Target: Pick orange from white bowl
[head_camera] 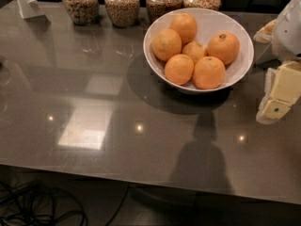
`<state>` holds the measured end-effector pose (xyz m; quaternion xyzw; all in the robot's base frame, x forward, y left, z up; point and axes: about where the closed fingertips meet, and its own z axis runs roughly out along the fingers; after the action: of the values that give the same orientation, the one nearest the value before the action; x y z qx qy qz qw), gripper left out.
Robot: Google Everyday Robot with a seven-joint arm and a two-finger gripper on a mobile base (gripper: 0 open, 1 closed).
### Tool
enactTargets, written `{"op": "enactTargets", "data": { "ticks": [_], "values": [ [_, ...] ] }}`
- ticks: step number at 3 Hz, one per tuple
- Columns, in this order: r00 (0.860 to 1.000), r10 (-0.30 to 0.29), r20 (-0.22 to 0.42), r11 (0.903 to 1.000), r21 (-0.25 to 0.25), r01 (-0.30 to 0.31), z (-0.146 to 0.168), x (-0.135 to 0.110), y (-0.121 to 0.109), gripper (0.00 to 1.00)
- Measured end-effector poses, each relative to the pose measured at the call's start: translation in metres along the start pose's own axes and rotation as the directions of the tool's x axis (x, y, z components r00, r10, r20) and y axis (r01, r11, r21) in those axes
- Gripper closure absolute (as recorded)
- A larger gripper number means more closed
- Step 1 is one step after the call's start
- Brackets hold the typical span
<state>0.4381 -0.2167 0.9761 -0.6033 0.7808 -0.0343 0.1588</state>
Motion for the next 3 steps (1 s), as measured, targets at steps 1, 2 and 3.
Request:
{"op": "enactTargets", "data": {
  "ticks": [1, 2, 3],
  "values": [
    [1.0, 0.0, 0.0, 1.0, 0.0, 0.0, 0.0, 0.0, 0.0, 0.0],
    [0.998, -0.039, 0.043, 0.998, 0.051, 0.037, 0.005, 0.0, -0.019, 0.0],
    [0.988, -0.105, 0.117, 0.9902, 0.104, 0.093, 0.019, -0.007, -0.056, 0.0]
  ]
}}
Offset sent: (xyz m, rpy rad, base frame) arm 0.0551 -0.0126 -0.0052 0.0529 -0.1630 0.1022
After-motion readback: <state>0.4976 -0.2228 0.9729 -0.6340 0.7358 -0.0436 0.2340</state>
